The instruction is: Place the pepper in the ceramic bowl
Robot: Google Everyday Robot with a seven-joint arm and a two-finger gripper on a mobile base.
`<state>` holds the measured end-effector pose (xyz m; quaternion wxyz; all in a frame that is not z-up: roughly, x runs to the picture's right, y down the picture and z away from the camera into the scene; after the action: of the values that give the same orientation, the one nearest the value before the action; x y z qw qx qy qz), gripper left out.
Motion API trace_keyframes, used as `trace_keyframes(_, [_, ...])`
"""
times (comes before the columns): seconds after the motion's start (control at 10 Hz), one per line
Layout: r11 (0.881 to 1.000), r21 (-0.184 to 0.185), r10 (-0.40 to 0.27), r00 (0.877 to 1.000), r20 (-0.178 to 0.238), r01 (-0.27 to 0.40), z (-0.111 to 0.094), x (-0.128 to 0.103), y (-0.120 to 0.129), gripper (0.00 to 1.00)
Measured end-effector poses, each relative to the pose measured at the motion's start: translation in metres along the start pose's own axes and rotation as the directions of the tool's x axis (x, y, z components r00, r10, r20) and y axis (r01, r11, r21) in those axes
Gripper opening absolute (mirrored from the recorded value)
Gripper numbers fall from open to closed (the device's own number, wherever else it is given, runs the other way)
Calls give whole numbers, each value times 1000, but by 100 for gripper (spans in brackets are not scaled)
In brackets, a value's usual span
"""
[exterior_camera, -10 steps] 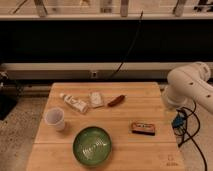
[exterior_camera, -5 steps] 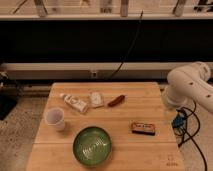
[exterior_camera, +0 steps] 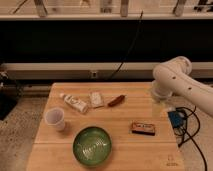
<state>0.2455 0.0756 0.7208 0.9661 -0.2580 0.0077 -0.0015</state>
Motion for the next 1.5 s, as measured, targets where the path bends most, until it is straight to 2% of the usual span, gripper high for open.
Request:
trace_keyframes(0.4, [999,13,-31,999,38,30,22,-29,-23,80])
trace_keyframes(0.7, [999,18,-45,997,59,44,39,-39,-33,80])
trace_keyframes(1.5, [994,-14,-104,990,98,106,88,-64,-49,80])
